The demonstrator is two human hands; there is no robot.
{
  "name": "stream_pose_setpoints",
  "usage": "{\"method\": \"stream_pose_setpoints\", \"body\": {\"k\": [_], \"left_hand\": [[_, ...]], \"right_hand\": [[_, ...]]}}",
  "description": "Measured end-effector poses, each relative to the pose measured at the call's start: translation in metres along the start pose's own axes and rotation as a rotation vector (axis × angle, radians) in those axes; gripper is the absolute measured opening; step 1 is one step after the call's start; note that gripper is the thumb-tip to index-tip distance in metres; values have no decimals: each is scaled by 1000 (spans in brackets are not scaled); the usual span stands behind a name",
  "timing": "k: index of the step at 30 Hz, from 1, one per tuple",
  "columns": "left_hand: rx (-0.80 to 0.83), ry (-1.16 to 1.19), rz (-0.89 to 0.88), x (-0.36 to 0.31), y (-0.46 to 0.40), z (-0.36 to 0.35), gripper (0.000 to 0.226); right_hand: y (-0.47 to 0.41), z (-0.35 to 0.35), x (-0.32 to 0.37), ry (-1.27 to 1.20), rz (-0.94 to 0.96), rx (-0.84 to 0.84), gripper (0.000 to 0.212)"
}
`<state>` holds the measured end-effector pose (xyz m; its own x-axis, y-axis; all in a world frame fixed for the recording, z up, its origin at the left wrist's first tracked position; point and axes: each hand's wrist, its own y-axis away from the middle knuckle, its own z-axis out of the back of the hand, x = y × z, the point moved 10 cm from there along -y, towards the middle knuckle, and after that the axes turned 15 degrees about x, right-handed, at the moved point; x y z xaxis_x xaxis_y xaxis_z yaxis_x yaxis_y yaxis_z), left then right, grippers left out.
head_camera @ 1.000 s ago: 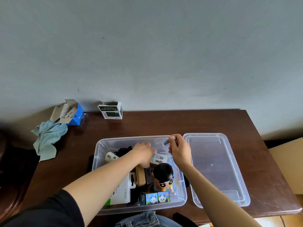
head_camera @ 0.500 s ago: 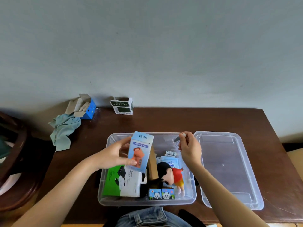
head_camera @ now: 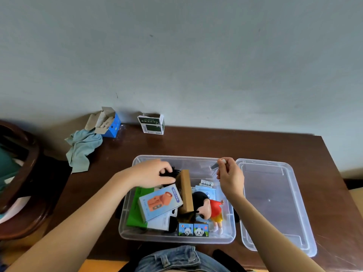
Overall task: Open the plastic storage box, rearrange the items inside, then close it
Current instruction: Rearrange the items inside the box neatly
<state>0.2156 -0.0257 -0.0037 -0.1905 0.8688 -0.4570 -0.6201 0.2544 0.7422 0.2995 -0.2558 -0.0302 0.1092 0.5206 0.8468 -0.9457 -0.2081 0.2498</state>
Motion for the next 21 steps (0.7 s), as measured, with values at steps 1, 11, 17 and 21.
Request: {"method": "stream_pose_setpoints", "body": {"k": [1, 11, 17, 21], "left_hand": [[-54, -34, -45, -17, -9, 6, 38], [219, -642, 83, -81, -100, -39, 29], [373, -859, 162, -73, -123, -64, 57], [441, -788, 85, -73, -134, -76, 73]], "right_hand": [[0, 0, 0, 5, -1, -4, 17], [0, -8, 12, 221, 89, 95, 16], [-9, -47, 21, 842, 128, 369, 18], [-15, -69, 18, 1229, 105, 577, 22]]}}
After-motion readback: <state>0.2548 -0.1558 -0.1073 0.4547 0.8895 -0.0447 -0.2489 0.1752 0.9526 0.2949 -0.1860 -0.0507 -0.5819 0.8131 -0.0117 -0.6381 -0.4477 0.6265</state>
